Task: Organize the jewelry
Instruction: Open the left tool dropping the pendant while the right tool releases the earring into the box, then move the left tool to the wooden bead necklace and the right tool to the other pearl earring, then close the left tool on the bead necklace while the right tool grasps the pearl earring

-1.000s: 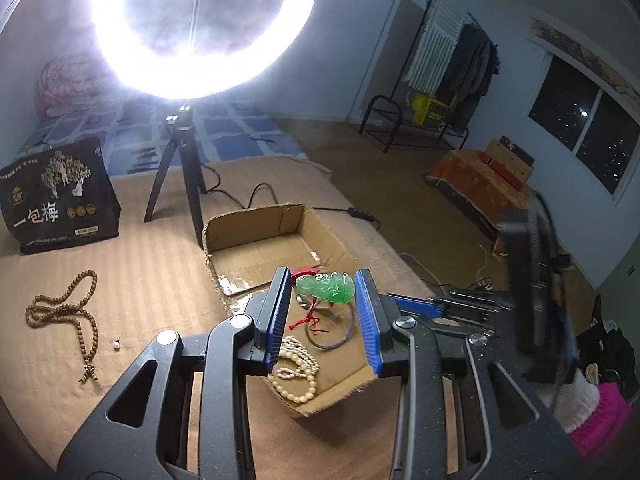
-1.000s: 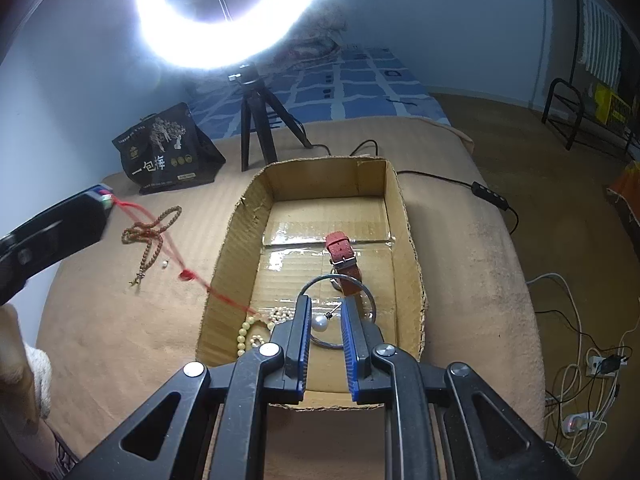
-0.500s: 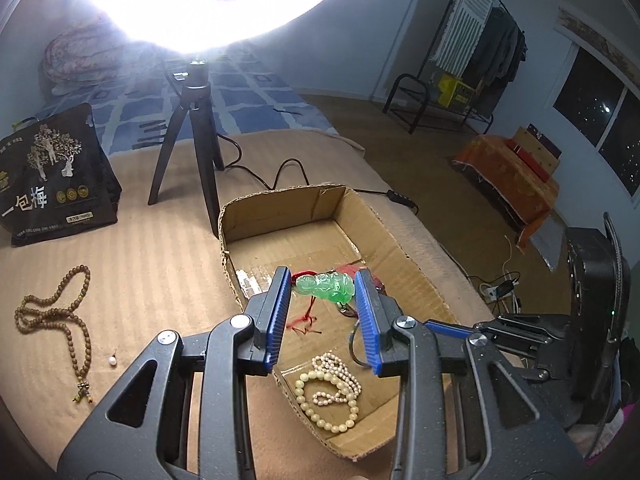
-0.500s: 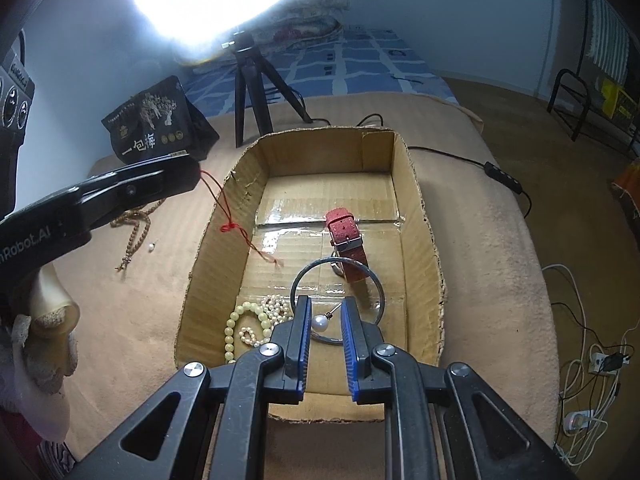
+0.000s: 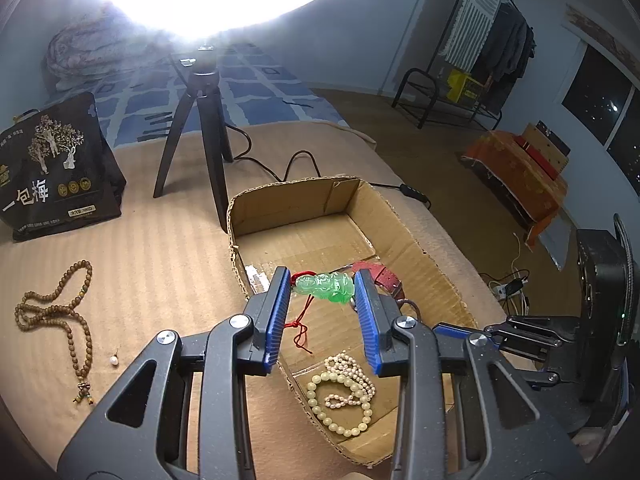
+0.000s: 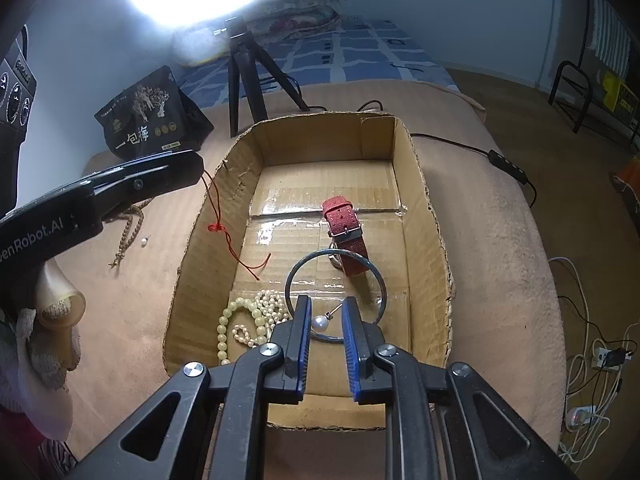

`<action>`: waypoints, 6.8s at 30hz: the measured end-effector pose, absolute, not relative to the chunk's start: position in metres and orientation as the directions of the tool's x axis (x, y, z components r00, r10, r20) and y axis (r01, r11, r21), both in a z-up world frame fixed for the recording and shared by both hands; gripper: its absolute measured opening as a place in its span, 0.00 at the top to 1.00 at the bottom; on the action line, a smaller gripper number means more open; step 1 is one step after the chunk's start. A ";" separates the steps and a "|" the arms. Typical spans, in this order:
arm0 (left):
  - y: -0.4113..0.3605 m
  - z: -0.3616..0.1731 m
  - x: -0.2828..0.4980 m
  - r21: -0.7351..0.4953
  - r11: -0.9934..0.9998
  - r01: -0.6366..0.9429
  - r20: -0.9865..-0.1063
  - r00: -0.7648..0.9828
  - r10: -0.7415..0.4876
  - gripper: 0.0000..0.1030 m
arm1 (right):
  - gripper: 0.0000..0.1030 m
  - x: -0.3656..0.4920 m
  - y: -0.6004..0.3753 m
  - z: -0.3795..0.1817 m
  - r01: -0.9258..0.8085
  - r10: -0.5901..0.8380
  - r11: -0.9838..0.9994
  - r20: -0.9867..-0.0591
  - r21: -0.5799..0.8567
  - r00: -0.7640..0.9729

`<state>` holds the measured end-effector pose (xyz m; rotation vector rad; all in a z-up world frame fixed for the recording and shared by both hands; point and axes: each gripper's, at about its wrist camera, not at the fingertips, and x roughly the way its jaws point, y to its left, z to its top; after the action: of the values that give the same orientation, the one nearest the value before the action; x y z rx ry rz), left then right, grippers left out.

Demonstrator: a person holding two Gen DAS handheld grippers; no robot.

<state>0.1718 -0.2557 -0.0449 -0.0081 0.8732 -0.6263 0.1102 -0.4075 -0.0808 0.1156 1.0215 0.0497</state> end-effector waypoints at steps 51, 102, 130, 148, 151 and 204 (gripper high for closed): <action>-0.145 -0.023 0.160 -0.219 0.904 0.367 -0.731 0.552 -0.401 0.36 | 0.10 0.100 -0.346 -0.052 -0.094 0.063 0.996 -0.805 0.009 0.591; 0.010 -0.112 0.298 -0.269 0.935 0.231 -0.837 0.425 -0.346 0.36 | 0.34 0.172 -0.229 -0.099 -0.227 0.238 0.963 -0.849 0.144 0.472; 0.036 -0.160 0.311 -0.436 0.860 0.266 -0.845 0.208 -0.493 0.48 | 0.34 0.180 -0.222 -0.117 -0.226 0.237 0.963 -0.867 0.149 0.438; 0.000 -0.161 0.265 -0.134 0.851 0.508 -0.902 0.292 -0.316 0.42 | 0.47 0.225 -0.197 -0.137 -0.226 0.187 0.969 -0.891 0.099 0.414; -0.007 -0.165 0.259 -0.063 0.854 0.517 -0.903 0.335 -0.270 0.42 | 0.46 0.231 -0.195 -0.143 -0.224 0.170 0.971 -0.895 0.081 0.413; 0.026 -0.103 0.221 -0.181 0.927 0.328 -0.805 0.493 -0.331 0.90 | 0.85 0.200 -0.188 -0.108 -0.314 0.152 0.949 -0.832 -0.027 0.534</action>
<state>0.2206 0.0262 -0.1026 -0.0036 0.9766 -0.3995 0.2004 -0.1883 -0.1075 -0.1815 0.9700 0.2795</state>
